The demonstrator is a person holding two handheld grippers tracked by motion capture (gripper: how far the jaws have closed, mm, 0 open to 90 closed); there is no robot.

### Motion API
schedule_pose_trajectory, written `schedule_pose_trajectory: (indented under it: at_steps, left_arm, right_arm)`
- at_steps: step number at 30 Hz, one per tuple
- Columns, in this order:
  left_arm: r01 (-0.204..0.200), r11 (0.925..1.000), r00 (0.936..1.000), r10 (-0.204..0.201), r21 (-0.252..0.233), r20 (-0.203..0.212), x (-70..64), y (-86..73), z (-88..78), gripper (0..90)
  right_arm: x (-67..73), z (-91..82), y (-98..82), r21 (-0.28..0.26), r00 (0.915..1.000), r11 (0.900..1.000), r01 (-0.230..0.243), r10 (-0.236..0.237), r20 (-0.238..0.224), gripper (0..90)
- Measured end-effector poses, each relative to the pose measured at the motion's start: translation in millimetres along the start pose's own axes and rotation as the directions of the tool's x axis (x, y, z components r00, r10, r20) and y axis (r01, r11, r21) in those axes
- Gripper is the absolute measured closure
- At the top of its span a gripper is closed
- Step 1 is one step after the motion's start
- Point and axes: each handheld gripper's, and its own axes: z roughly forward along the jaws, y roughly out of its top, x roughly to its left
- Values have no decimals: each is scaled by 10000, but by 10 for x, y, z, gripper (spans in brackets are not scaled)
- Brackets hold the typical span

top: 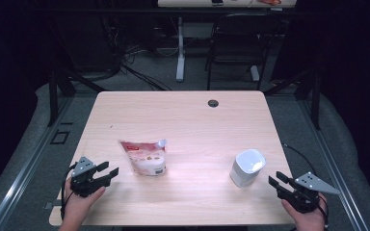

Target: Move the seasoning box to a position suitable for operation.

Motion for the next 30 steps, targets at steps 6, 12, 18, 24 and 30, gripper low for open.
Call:
schedule_pose_trajectory:
  at_steps: [6, 12, 18, 24, 30]
  left_arm:
    - [8, 10000, 9996, -10, 67, 273, -6, 17, 66, 502]
    - [334, 9994, 9980, -332, -25, 540, 7, 7, 69, 519]
    - [177, 9998, 9980, -174, -46, 602, -8, 4, 64, 518]
    - [148, 9999, 9977, -149, 8, 664, 3, 7, 89, 519]
    - [122, 9999, 9982, -116, -91, 596, 0, -19, 31, 519]
  right_arm:
    - [2, 141, -4, 309, 9991, 9993, 218, -229, 350, 596]
    - [-101, 309, 39, 340, 9989, 9994, 20, -36, 474, 540]
    - [-157, 404, 83, 243, 9992, 9997, -76, 66, 384, 584]
    - [-103, 572, 162, 308, 9986, 9991, 278, -291, 439, 584]
    - [-145, 706, 204, 273, 9990, 9991, 331, -339, 289, 587]
